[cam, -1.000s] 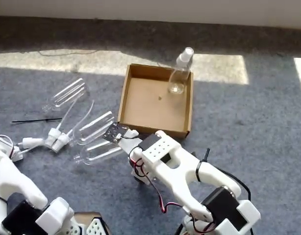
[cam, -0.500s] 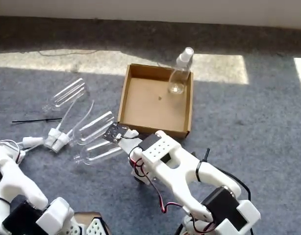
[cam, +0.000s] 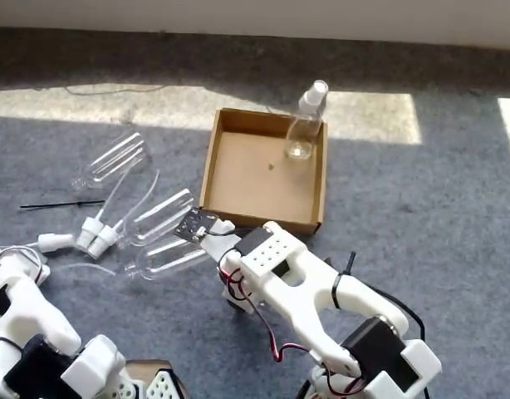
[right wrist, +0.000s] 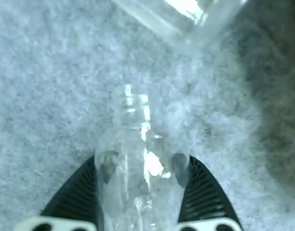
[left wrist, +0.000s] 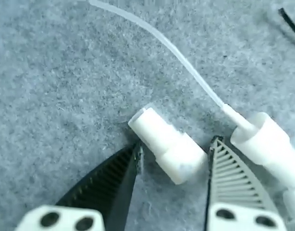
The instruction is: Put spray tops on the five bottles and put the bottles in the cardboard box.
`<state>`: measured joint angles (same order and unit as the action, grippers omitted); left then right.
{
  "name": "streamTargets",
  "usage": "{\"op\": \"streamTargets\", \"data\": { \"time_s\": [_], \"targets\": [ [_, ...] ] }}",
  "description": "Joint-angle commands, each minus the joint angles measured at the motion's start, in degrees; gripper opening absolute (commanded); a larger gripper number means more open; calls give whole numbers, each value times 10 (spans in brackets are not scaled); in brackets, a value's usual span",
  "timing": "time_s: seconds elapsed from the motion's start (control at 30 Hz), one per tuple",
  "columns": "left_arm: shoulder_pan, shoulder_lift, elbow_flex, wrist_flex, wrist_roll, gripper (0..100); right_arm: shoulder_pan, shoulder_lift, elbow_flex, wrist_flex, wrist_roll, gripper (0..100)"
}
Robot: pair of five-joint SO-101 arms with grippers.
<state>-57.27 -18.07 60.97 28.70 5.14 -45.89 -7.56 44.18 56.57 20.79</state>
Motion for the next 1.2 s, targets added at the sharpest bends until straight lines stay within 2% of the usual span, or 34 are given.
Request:
{"op": "streamTargets", "data": {
  "time_s": [0.0,0.1,0.33,0.5,0.57,0.83,1.03,1.17],
  "targets": [
    [6,-21,-28,-7,-61,220,8,-7,-18,0,-4,14],
    [9,-21,-39,-7,-94,220,8,-7,-18,0,-4,14],
    [10,-20,-36,-7,-98,220,8,-5,-18,0,-4,14],
    [11,-20,-40,-9,-103,104,8,-7,-18,0,-5,14],
    [16,-20,-40,-9,-128,60,8,-7,-18,0,-5,14],
    [22,-20,-57,-15,-147,42,8,-7,-17,0,-5,14],
    [30,-20,-104,-1,-294,43,8,-7,-17,0,-5,14],
    [32,-21,-103,87,-387,45,8,-5,-18,0,-5,14]
  ]
}}
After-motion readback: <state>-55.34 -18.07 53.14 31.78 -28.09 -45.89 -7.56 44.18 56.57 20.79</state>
